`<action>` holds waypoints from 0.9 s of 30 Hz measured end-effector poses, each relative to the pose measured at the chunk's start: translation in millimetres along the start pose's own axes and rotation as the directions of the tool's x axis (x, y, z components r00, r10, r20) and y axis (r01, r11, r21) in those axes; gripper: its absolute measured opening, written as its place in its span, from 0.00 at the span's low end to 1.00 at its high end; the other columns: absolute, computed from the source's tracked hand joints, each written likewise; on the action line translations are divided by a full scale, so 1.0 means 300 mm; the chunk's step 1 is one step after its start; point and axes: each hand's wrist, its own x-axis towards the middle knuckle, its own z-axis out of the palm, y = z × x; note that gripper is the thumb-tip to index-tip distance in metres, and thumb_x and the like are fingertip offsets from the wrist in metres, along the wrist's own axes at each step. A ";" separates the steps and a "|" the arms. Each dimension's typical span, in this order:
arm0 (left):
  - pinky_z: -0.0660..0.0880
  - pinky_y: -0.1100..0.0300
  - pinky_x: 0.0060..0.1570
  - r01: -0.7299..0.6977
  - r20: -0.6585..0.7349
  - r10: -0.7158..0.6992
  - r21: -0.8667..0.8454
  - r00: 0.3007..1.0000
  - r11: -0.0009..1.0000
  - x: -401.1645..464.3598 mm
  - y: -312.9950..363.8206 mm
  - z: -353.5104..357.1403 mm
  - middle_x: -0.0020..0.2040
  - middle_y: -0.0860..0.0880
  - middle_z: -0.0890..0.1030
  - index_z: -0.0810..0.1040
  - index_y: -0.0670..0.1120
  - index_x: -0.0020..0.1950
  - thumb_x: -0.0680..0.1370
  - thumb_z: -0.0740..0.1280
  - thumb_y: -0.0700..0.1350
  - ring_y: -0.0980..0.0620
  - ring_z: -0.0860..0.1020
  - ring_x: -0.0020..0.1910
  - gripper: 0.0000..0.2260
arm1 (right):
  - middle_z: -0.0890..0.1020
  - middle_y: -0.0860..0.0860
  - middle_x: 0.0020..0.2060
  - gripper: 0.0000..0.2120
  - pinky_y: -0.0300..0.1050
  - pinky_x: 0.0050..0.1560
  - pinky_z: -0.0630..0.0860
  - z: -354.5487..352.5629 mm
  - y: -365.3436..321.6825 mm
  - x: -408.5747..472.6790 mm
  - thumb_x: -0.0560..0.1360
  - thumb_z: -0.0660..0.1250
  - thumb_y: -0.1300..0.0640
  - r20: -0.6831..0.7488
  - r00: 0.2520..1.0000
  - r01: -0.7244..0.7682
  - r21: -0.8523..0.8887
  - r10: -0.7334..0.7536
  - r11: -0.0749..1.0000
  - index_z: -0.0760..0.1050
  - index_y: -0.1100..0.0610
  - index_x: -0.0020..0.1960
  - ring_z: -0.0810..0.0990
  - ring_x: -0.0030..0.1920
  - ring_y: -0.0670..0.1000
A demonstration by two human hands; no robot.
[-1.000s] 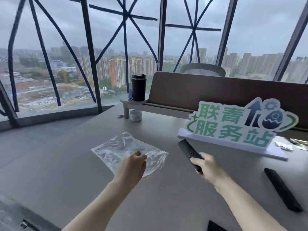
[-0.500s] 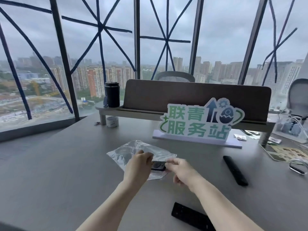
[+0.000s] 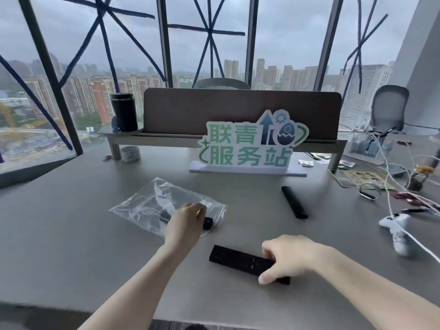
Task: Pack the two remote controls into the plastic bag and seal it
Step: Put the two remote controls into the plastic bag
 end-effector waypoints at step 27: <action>0.76 0.57 0.45 -0.146 -0.064 0.133 -0.298 0.989 0.943 0.147 0.246 0.066 0.47 0.51 0.85 0.84 0.50 0.49 0.76 0.65 0.49 0.50 0.81 0.45 0.09 | 0.85 0.54 0.37 0.11 0.39 0.22 0.72 -0.088 0.015 0.143 0.79 0.62 0.63 -0.364 0.847 0.271 0.923 0.388 0.274 0.82 0.61 0.44 0.76 0.22 0.51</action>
